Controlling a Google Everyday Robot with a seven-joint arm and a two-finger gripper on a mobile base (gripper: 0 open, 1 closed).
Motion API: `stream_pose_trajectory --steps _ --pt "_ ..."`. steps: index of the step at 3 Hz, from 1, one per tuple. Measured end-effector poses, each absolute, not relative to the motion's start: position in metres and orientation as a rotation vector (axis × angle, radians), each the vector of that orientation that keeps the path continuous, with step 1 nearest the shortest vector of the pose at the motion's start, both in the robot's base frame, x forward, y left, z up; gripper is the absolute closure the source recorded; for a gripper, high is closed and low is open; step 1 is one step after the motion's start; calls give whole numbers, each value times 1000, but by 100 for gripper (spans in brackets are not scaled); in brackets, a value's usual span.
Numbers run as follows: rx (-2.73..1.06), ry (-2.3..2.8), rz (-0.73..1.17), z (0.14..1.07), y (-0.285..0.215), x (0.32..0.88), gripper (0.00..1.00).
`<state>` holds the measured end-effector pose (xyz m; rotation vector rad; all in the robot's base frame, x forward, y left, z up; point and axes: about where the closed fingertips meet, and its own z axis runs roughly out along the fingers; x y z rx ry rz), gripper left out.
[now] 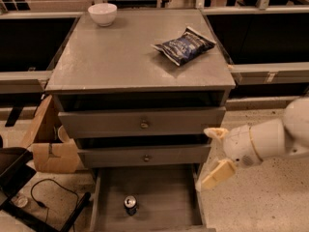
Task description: Pick pepsi can from bottom drawer and place on counter
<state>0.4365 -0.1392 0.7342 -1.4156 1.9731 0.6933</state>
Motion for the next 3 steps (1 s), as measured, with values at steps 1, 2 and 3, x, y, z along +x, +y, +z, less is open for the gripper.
stream_pose_trajectory --steps 1,2,3 --pt "-1215 1786 813 700 -103 460 0" --pt "-1073 1659 863 677 -83 480 0" --pt "-1046 1630 896 662 -76 482 0"
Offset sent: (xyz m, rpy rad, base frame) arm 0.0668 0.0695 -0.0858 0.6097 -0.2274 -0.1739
